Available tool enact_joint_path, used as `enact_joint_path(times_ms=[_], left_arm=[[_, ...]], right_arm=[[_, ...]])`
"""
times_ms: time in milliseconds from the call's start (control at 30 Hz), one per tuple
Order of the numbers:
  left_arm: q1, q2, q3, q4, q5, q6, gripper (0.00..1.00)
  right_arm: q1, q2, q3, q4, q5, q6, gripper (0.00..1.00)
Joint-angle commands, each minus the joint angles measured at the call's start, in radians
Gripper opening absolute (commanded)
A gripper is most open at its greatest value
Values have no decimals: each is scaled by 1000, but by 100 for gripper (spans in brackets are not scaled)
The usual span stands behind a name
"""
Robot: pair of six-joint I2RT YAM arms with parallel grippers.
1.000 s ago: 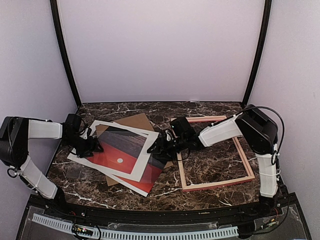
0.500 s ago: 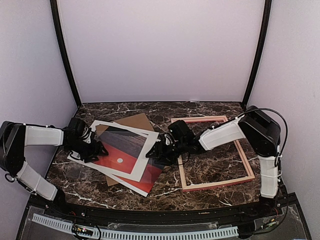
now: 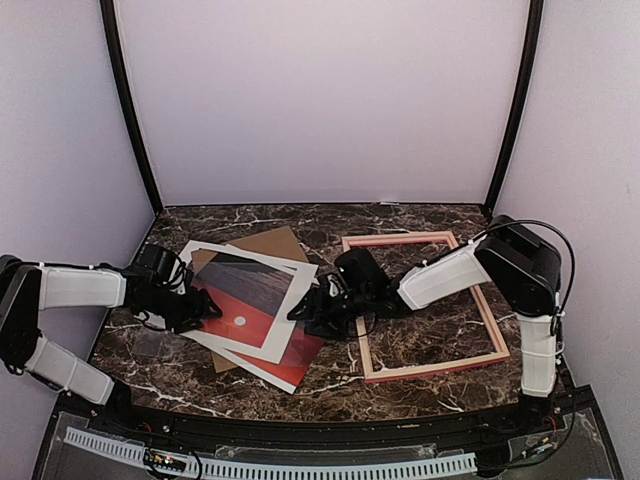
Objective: Put the photo into the frame
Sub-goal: Pick up the glass panel from the mat board.
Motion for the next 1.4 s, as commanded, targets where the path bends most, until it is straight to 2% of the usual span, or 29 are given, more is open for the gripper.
enact_joint_path(times_ms=[0,433,933,1367], left_arm=[[-48,20,-71,-76,20,-61,69],[-78,15,-98,-17,42,-75,68],[-87,-2,-119,8,48,-75,68],[-95,-7,-118,13,51,-77,68]], right_arm=[[10,20,-55,23,16,76,63],[-7,27,-132,413,-74,227,56],[-11,-5,-156,543,-110,219,49],[-10,0,-152,704,-177,204,49]])
